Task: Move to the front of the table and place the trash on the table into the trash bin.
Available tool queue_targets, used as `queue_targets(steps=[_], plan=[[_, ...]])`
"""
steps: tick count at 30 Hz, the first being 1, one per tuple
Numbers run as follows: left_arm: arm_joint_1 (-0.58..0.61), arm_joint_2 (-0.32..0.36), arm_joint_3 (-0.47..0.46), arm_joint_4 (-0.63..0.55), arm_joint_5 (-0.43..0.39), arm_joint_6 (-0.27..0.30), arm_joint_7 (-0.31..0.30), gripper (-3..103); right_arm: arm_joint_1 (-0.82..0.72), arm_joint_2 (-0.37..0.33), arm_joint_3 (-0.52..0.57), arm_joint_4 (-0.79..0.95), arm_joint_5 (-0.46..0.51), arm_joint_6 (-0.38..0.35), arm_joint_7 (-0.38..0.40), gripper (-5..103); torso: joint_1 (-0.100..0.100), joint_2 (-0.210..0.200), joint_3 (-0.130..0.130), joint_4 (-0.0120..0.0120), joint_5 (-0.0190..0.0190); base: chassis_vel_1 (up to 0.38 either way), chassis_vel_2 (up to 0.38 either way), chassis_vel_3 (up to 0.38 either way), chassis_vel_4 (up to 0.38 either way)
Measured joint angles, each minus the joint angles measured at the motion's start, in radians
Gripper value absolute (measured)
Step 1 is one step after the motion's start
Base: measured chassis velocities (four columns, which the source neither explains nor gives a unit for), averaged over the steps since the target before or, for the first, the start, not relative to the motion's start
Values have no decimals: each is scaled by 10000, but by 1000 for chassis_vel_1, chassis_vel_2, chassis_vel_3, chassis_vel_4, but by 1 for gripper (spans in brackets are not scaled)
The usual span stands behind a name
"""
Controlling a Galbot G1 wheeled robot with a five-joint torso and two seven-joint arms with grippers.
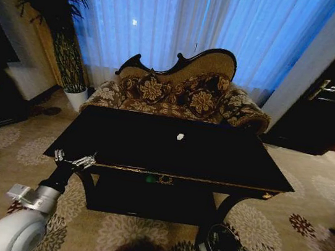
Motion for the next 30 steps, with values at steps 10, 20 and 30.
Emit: queue_targets(steps=[10,20,30], plan=[[-13,-57,85,58,29,0,2,100,409,161,-185,26,-135,0,122,0,0,0,0,1,-1,0,0,0,0],[-8,-21,91,130,-40,5,2,100,1421,75,-441,-687,-446,-7,284,0,0,0,0,5,0,0,0,0,0],[-113,64,165,177,-112,33,1,100,1854,-194,-357,-1129,-287,-16,337,18,0,0,0,3,0,0,0,0,0]])
